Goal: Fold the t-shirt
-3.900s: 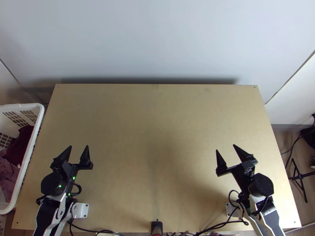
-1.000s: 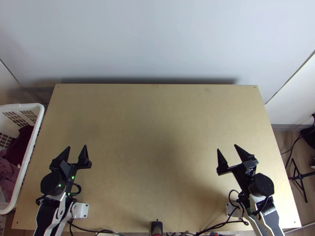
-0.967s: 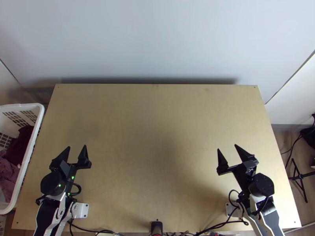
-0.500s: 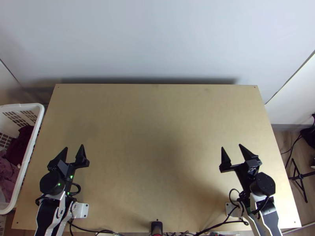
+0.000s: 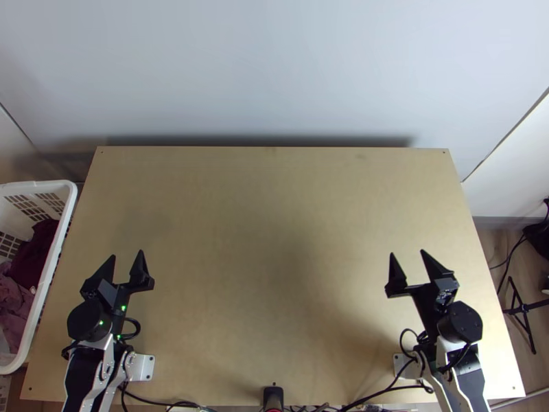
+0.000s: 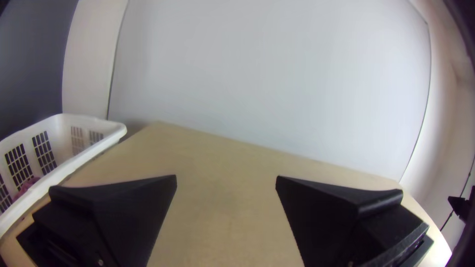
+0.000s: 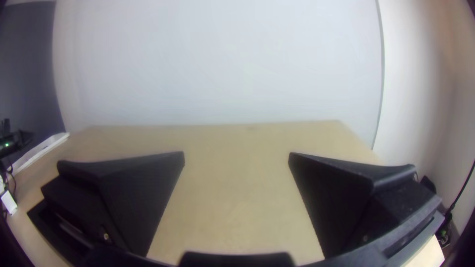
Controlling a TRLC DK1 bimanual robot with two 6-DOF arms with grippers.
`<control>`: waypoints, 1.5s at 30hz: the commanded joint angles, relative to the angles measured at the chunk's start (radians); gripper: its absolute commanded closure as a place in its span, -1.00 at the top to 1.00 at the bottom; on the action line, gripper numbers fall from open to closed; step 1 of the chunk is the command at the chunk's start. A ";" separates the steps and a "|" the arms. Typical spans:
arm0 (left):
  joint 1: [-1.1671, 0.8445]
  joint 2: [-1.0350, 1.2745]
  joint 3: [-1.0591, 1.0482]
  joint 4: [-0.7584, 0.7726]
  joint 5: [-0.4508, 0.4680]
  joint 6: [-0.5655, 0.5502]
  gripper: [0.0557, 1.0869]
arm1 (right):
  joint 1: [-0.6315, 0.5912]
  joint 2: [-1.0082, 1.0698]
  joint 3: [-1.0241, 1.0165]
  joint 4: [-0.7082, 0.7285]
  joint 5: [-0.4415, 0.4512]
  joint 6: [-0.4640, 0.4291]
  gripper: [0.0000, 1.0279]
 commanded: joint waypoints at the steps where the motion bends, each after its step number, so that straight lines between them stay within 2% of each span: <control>1: -0.003 0.025 0.010 0.148 0.046 0.052 0.90 | -0.069 0.029 0.013 0.108 0.003 -0.010 0.90; 4: -0.010 0.042 0.035 0.182 0.077 0.086 0.89 | -0.056 0.072 0.053 0.117 0.001 -0.062 0.90; 12: -0.017 0.168 0.093 0.213 0.081 0.138 0.90 | -0.044 0.270 0.199 0.094 0.003 -0.088 0.91; 21: 0.018 0.272 0.216 0.181 0.084 0.077 0.90 | -0.053 0.431 0.357 0.068 0.008 -0.122 0.90; 26: 0.021 0.370 0.355 0.098 0.103 0.045 0.89 | -0.070 0.557 0.493 0.057 0.017 -0.122 0.90; 28: 0.027 0.416 0.414 0.087 0.103 0.049 0.78 | -0.070 0.611 0.566 0.036 0.024 -0.122 0.90; 39: 0.138 0.734 0.842 0.093 0.103 0.213 0.79 | -0.115 0.878 0.975 -0.043 0.027 -0.150 0.90; 45: 0.138 0.950 1.124 0.061 0.107 0.203 0.79 | -0.112 1.065 1.196 -0.049 0.026 -0.157 0.90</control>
